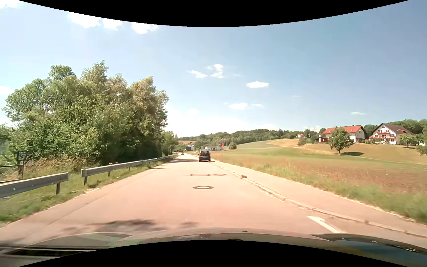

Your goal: Follow the waypoints while adhering to traffic rules and regulations

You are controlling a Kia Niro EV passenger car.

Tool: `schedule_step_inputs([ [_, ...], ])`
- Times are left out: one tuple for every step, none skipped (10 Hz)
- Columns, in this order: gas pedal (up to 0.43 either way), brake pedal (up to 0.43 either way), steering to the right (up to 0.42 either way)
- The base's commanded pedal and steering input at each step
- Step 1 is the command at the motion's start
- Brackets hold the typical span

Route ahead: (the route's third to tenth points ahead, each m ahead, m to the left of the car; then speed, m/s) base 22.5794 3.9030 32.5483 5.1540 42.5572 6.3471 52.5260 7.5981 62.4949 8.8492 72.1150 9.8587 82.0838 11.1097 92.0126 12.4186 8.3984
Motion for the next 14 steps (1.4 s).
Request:
schedule_step_inputs([
  [0.0, 0.159, -0.023],
  [0.0, 0.171, -0.023],
  [0.0, 0.177, -0.023],
  [0.0, 0.183, -0.021],
  [0.0, 0.189, -0.02],
  [0.0, 0.201, -0.019],
  [0.0, 0.213, -0.019],
  [0.0, 0.22, -0.019],
  [0.0, 0.22, -0.021],
  [0.0, 0.226, -0.021],
  [0.0, 0.226, -0.021],
  [0.0, 0.226, -0.021],
  [0.0, 0.232, -0.021],
  [0.0, 0.232, -0.021],
])
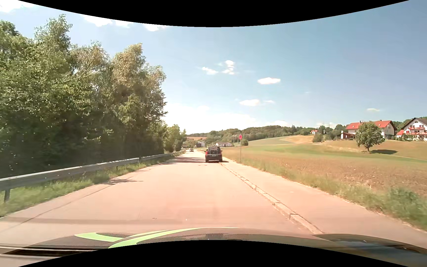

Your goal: Follow the waypoints while adhering to traffic rules and regulations

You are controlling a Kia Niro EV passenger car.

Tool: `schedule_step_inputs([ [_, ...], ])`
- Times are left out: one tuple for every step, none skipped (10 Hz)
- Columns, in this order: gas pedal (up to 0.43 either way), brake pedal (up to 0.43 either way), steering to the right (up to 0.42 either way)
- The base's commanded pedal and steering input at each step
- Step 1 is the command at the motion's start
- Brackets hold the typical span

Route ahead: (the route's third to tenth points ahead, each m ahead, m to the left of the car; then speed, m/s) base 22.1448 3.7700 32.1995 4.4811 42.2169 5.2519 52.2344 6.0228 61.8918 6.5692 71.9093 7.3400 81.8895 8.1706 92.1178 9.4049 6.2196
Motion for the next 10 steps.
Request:
schedule_step_inputs([
  [0.0, 0.232, -0.021],
  [0.0, 0.232, -0.021],
  [0.0, 0.232, -0.021],
  [0.0, 0.232, -0.02],
  [0.0, 0.232, -0.021],
  [0.0, 0.232, -0.02],
  [0.0, 0.232, -0.02],
  [0.0, 0.232, -0.02],
  [0.0, 0.226, -0.019],
  [0.0, 0.22, -0.019],
])
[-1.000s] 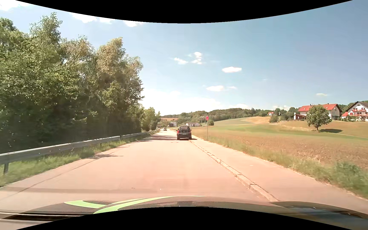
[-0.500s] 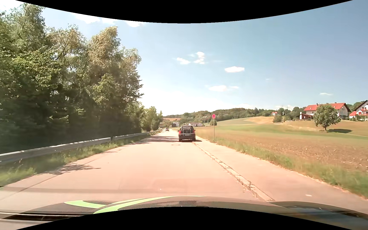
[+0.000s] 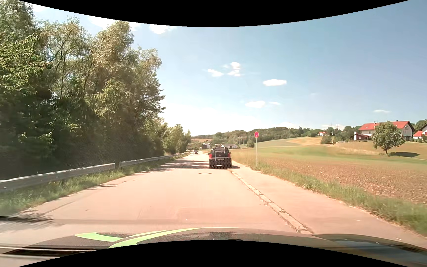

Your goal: Follow the waypoints while adhering to traffic rules and regulations

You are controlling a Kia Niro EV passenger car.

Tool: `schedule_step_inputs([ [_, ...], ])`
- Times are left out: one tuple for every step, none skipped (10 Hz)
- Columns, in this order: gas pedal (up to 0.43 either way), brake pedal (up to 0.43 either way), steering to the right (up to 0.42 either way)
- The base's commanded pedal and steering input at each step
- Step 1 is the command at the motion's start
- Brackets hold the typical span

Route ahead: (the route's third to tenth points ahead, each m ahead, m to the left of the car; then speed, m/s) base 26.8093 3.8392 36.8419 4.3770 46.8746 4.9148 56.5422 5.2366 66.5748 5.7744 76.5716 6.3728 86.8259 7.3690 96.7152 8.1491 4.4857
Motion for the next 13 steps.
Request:
schedule_step_inputs([
  [0.0, 0.201, -0.018],
  [0.0, 0.201, -0.017],
  [0.0, 0.201, -0.014],
  [0.0, 0.207, -0.014],
  [0.0, 0.213, -0.014],
  [0.0, 0.213, -0.014],
  [0.0, 0.213, -0.014],
  [0.0, 0.213, -0.014],
  [0.0, 0.213, -0.014],
  [0.0, 0.213, -0.014],
  [0.0, 0.201, -0.014],
  [0.0, 0.195, -0.014],
  [0.0, 0.189, -0.014],
])
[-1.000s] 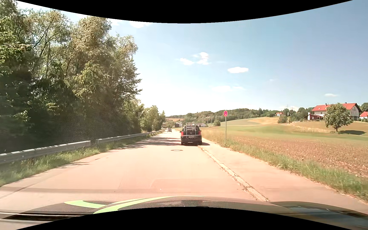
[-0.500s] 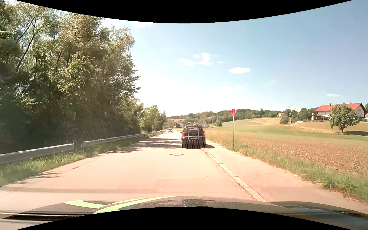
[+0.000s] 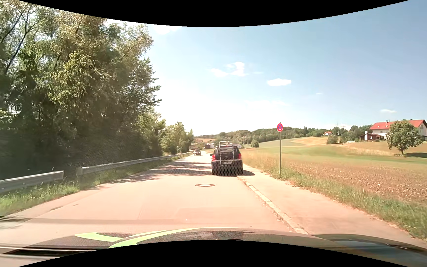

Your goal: Follow the waypoints while adhering to traffic rules and regulations

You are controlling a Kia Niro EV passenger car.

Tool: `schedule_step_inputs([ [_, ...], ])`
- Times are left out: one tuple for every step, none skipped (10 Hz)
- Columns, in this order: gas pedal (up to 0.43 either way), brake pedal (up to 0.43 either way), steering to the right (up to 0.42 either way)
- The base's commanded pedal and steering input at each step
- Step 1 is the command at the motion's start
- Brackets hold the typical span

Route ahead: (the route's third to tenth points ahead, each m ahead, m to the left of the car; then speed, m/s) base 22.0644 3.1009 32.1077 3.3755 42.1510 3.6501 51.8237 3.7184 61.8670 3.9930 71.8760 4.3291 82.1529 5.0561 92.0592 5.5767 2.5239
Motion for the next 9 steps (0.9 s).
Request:
schedule_step_inputs([
  [0.0, 0.189, -0.014],
  [0.0, 0.189, -0.014],
  [0.0, 0.189, -0.014],
  [0.0, 0.189, -0.014],
  [0.0, 0.189, -0.014],
  [0.0, 0.189, -0.014],
  [0.0, 0.183, -0.014],
  [0.0, 0.183, -0.014],
  [0.0, 0.171, -0.014],
])
